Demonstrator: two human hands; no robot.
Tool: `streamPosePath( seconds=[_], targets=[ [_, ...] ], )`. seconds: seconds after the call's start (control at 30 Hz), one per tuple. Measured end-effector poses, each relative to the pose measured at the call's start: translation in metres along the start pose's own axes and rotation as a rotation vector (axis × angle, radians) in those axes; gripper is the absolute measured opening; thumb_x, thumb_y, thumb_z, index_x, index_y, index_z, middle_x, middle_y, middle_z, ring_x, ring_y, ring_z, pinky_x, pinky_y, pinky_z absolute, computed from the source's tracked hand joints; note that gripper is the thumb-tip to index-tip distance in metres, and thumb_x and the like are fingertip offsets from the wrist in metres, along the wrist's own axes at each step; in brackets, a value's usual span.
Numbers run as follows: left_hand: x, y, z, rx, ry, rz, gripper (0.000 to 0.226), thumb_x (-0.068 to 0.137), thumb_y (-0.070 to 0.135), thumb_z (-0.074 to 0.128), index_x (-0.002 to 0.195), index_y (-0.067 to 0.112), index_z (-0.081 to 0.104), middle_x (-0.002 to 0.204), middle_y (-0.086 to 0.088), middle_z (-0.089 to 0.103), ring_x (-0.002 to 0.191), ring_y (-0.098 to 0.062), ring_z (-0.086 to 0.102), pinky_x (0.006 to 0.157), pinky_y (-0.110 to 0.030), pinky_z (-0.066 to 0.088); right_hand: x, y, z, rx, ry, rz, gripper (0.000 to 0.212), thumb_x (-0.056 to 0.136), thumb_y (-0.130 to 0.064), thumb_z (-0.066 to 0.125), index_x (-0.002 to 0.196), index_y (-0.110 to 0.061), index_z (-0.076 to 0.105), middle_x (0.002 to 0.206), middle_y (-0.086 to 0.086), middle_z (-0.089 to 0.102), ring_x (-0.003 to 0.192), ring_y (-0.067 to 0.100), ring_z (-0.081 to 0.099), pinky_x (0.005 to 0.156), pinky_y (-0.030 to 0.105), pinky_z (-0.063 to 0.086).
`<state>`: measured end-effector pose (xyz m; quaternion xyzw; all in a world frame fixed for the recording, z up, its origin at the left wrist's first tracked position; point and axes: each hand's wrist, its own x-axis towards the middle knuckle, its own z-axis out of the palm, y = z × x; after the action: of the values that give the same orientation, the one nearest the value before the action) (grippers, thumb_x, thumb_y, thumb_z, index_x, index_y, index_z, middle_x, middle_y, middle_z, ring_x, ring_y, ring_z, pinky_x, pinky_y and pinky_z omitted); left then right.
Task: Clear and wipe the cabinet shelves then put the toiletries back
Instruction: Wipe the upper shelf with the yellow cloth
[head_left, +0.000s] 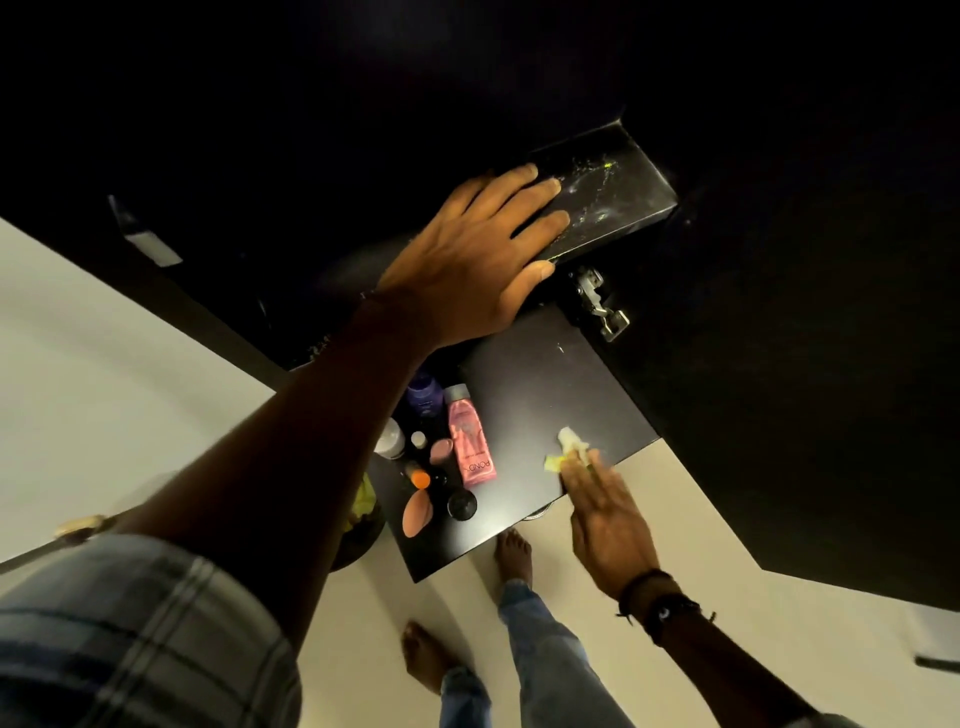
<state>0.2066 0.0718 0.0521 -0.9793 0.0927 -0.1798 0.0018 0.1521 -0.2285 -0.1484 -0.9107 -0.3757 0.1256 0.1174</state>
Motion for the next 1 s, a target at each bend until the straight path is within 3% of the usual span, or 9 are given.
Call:
streamPosePath(
  seconds=[0.07,0.2,0.33,0.43,0.67,0.73,0.83,0.9,1.0],
  targets=[
    [0.000,-0.001,-0.001,-0.005,-0.006,0.003,0.046,0.096,0.036,0.039,0.135,0.013,0.046,0.145,-0.010,0.043,0.137,-0.027,0.033,0.109,-0.043,0.028,0.021,0.015,-0.010,-0.018,0.001,0.096,0.061,0.084,-0.020,0.033,0.143,-0.007,0.037,0.151,0.013,0.033,0.141,0.031,0.027,0.111,0.050,0.035],
    [0.001,0.000,-0.003,-0.017,-0.036,-0.007,0.048,0.096,0.037,0.037,0.137,0.014,0.044,0.147,-0.009,0.040,0.139,-0.026,0.029,0.111,-0.043,0.025,0.092,0.009,-0.012,0.089,-0.019,0.158,0.064,0.086,-0.028,0.026,0.144,-0.003,0.033,0.152,0.018,0.028,0.141,0.039,0.027,0.116,0.046,0.019],
    [0.000,0.000,-0.003,-0.011,-0.059,-0.017,0.048,0.097,0.038,0.035,0.138,0.015,0.042,0.149,-0.008,0.037,0.140,-0.026,0.027,0.111,-0.043,0.023,0.093,-0.044,0.006,0.109,-0.032,0.024,0.060,0.085,-0.011,0.036,0.145,-0.004,0.032,0.151,0.019,0.031,0.140,0.036,0.031,0.118,0.042,0.020],
    [0.001,0.000,-0.003,-0.028,-0.056,-0.012,0.048,0.096,0.038,0.036,0.138,0.014,0.043,0.148,-0.009,0.038,0.140,-0.026,0.028,0.111,-0.044,0.025,0.040,-0.050,0.019,0.061,-0.074,-0.044,0.063,0.089,-0.015,0.039,0.150,-0.017,0.023,0.157,0.006,0.021,0.146,0.025,0.019,0.121,0.031,0.004],
    [0.001,0.000,-0.002,-0.011,-0.007,-0.003,0.047,0.096,0.037,0.037,0.135,0.013,0.046,0.145,-0.010,0.042,0.138,-0.027,0.032,0.109,-0.043,0.028,0.024,0.045,-0.018,-0.106,0.027,0.145,0.060,0.089,-0.025,0.031,0.143,-0.002,0.034,0.151,0.017,0.033,0.140,0.033,0.028,0.116,0.039,0.024],
    [0.001,0.000,-0.002,-0.011,-0.009,-0.008,0.047,0.096,0.038,0.037,0.136,0.014,0.046,0.145,-0.010,0.042,0.138,-0.028,0.032,0.109,-0.043,0.027,0.065,0.051,-0.033,-0.127,0.014,0.103,0.061,0.088,-0.028,0.029,0.140,0.004,0.038,0.145,0.022,0.040,0.137,0.032,0.031,0.116,0.032,0.020],
    [0.001,0.001,-0.002,-0.006,-0.008,-0.022,0.048,0.096,0.039,0.038,0.136,0.014,0.046,0.146,-0.010,0.041,0.138,-0.027,0.031,0.109,-0.043,0.027,0.139,0.028,-0.040,-0.193,-0.054,-0.018,0.068,0.085,-0.031,0.020,0.131,0.014,0.044,0.134,0.031,0.048,0.131,0.038,0.043,0.116,0.037,0.020],
    [0.001,0.000,-0.002,-0.018,-0.011,-0.028,0.048,0.095,0.039,0.038,0.136,0.014,0.046,0.146,-0.009,0.041,0.138,-0.027,0.031,0.108,-0.043,0.027,0.174,0.009,-0.038,-0.174,-0.114,-0.076,0.074,0.083,-0.034,0.014,0.135,0.012,0.041,0.139,0.029,0.045,0.133,0.038,0.040,0.118,0.040,0.020],
    [0.001,-0.001,-0.002,-0.031,-0.020,-0.040,0.049,0.095,0.040,0.040,0.136,0.015,0.045,0.147,-0.008,0.040,0.139,-0.026,0.030,0.107,-0.043,0.027,0.202,0.006,-0.036,-0.108,-0.091,-0.066,0.065,0.083,-0.027,0.027,0.140,0.002,0.039,0.146,0.021,0.039,0.137,0.035,0.035,0.118,0.036,0.023]
  ],
)
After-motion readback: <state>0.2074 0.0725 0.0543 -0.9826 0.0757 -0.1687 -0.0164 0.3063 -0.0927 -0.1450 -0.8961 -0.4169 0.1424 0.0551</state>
